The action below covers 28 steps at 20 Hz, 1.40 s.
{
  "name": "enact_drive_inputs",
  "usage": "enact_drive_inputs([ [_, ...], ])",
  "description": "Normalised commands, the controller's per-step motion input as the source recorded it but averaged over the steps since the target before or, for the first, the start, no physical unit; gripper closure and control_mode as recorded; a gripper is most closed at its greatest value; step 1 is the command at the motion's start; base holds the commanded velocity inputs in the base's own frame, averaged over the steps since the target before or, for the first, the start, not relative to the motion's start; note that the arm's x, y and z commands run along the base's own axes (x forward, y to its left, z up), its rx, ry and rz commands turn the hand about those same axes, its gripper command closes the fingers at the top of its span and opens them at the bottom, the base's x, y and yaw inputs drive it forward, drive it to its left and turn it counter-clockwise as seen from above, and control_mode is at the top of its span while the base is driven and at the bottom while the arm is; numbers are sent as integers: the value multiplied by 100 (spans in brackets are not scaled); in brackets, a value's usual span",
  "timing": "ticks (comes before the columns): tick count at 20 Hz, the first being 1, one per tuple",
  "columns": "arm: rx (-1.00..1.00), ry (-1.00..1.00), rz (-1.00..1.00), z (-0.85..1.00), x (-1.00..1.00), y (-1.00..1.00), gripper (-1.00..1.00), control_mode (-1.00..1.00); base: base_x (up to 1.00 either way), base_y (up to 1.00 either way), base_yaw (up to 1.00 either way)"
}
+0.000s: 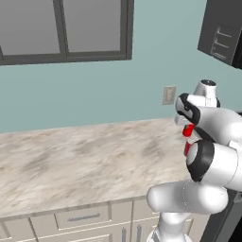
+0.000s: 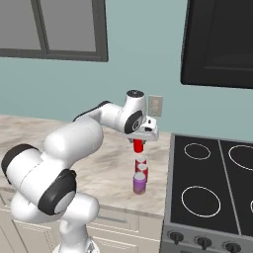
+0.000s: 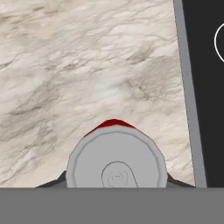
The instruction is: Four empty soda cans are scattered around the kitchen. Gather all the cans and cluster them next to the stove for recycling.
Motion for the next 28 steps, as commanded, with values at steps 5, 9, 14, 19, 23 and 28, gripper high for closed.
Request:
enact_drive_inputs([
  [5, 0, 0, 0, -24, 18, 0, 100, -100, 0, 0, 0],
  [9, 0, 0, -3, -2, 30, 0, 100, -100, 0, 0, 0],
  [14, 0, 0, -2, -6, 30, 0, 100, -100, 0, 0, 0],
  [19, 0, 0, 0, -25, 17, -2, 100, -100, 0, 0, 0],
  [23, 0, 0, 0, -33, 1, -2, 100, -100, 0, 0, 0],
  [28, 0, 0, 0, -24, 0, -8, 100, -100, 0, 0, 0],
])
